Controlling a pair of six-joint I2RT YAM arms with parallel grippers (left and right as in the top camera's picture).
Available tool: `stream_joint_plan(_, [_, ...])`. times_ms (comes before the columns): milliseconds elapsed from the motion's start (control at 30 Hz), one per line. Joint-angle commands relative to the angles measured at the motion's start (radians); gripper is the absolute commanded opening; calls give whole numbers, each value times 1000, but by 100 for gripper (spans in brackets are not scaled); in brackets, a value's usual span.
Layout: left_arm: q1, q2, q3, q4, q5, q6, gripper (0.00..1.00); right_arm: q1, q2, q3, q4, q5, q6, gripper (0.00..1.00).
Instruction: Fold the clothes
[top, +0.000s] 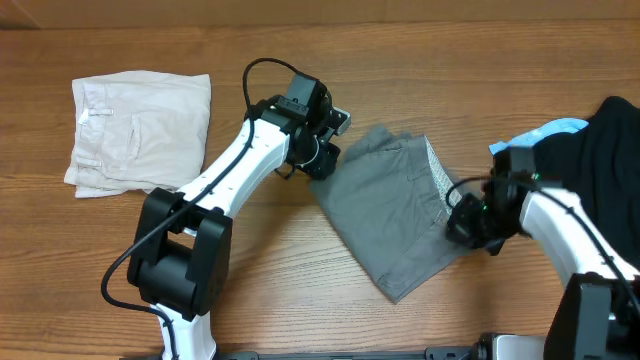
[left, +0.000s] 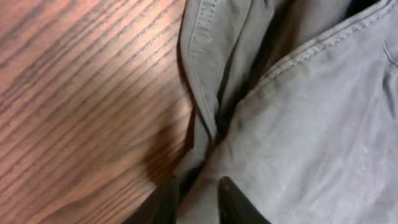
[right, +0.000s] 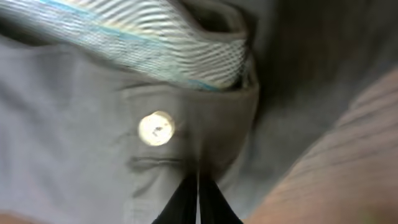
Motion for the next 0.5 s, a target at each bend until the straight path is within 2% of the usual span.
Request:
stream_joint_plan(0, [-6,-4,-26,8,-8,27,13,-1,-14,-115,113,-5,105,6])
stream_joint_plan(100, [-13,-4,-72,7,-7,24,5,-1,-14,-182,235,-5,144,6])
stream_joint_plan(300, [-23,-4,-192,-8,88,22,4,-2,-14,-219,433,48,172,4])
stream_joint_plan(467, [-24,-4,-222,-75,130,3,4,-2,-14,-211,590,79,163,5])
